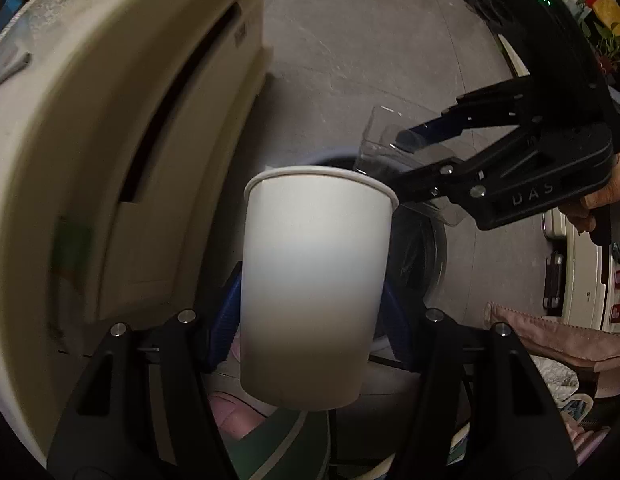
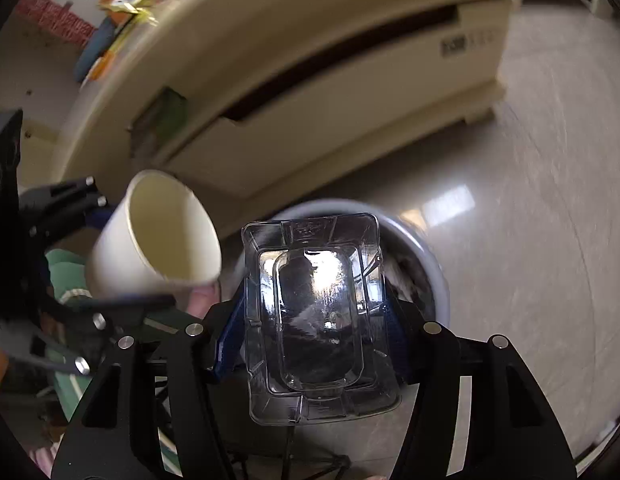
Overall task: Collect trash
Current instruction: 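Carry the tray and cup over the bin and release both, then move both grippers back to the table, then grasp the grey pen with the right gripper while the left gripper grasps the orange-rimmed lid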
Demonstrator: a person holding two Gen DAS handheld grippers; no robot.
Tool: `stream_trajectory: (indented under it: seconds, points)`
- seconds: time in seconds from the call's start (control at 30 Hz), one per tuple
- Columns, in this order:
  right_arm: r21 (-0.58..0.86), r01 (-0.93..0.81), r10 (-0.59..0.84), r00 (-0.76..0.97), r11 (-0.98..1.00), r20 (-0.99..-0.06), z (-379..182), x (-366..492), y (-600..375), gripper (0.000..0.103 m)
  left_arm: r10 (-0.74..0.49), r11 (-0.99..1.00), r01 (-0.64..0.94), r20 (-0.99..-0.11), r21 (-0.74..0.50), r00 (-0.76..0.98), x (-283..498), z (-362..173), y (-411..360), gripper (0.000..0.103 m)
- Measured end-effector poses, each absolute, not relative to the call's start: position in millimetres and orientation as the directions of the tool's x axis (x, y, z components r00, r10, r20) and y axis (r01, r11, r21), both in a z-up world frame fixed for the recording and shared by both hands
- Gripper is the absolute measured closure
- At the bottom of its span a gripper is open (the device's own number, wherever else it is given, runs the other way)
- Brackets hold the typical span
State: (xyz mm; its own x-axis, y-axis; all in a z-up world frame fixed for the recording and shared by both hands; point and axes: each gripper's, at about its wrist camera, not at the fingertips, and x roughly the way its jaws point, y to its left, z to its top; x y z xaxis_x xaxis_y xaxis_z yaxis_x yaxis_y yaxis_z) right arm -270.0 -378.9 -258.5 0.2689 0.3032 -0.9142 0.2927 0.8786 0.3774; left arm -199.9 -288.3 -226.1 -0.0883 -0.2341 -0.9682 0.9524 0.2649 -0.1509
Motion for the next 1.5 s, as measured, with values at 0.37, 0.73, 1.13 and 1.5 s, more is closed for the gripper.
stream_trajectory:
  seconds: [0.37,0.73,1.13,1.5]
  points:
    - [0.385,0.409,0.322,0.216,0.828,-0.922,-313.1,-296.0,-391.3,0.020,-0.137,0.239,0.969,-0.990,-0.071,-0.038,-209.4,-270.4,-302.1,0.011]
    - [0.408,0.233,0.293,0.407,0.883,-0.865,-214.3,-257.1,-394.3,0.020,-0.320,0.362,0.930,-0.946,-0.064,0.060,-158.1,-175.8,-257.9,0.011]
    - [0.247,-0.089,0.257,0.520,0.965,-0.815,-95.7,-82.1,-308.7,0.020,-0.195,0.762,0.628,-0.871,0.155,0.451,9.7,-92.7,-138.2,0.007]
    - [0.089,-0.051,0.103,0.445,0.995,-0.890,-138.5,38.6,-286.0,0.022,-0.199,0.838,0.544,-0.903,0.045,0.381,99.0,-126.9,-113.6,0.007]
